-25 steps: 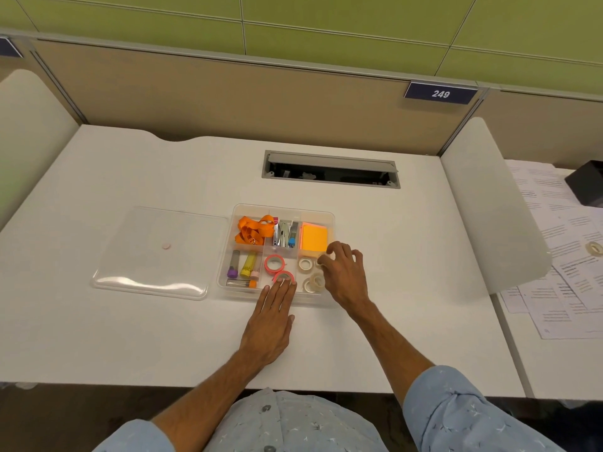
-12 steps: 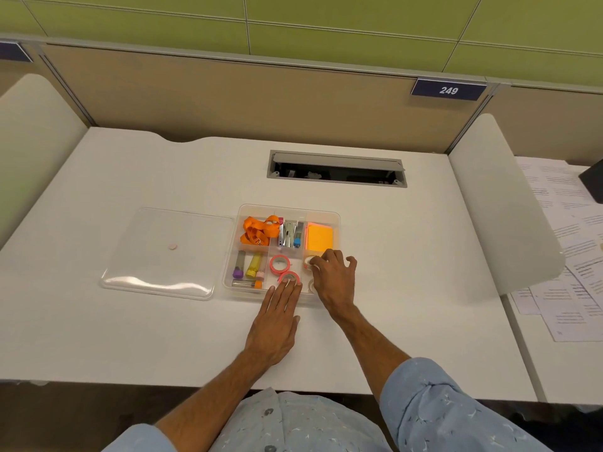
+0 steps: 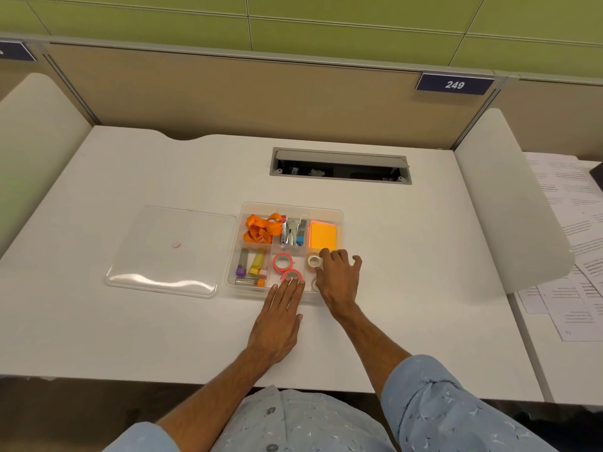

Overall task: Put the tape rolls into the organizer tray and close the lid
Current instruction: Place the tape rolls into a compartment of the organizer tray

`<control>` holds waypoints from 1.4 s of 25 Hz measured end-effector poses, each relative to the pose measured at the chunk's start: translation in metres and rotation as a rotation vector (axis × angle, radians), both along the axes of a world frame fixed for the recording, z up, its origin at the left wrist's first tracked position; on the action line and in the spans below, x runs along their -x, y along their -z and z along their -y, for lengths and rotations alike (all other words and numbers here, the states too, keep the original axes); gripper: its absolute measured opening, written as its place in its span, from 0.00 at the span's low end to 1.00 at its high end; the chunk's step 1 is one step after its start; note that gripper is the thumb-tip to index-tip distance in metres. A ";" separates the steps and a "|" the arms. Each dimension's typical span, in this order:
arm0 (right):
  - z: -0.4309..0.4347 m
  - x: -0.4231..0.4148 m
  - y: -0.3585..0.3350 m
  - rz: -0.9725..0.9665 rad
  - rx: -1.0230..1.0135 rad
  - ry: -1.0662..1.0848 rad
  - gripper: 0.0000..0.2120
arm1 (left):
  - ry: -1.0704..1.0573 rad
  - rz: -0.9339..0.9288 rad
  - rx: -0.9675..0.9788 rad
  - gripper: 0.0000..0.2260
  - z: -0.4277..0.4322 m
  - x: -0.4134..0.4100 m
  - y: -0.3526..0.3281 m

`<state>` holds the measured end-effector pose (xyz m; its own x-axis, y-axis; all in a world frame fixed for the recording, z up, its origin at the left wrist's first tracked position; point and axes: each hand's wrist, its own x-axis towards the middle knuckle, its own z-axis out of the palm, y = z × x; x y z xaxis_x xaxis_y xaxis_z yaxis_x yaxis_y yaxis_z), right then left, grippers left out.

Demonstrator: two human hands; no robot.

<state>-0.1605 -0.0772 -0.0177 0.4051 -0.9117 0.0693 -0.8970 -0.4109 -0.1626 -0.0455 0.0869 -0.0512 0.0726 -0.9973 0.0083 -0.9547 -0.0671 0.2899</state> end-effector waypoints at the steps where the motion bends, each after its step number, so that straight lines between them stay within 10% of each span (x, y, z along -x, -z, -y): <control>1: -0.001 0.000 0.001 -0.008 -0.004 0.007 0.18 | 0.002 0.002 -0.006 0.30 0.000 -0.001 0.000; 25: 0.017 0.018 -0.049 0.151 -0.091 -0.069 0.18 | 0.006 0.049 0.074 0.30 -0.002 0.002 0.004; 35: -0.018 0.023 -0.037 -0.128 -0.149 -0.359 0.09 | 0.005 0.022 0.069 0.31 -0.002 0.001 0.004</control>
<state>-0.1831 -0.0590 0.0191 0.6960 -0.7071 -0.1246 -0.7179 -0.6819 -0.1400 -0.0463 0.0886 -0.0552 0.0664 -0.9947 0.0786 -0.9610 -0.0425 0.2731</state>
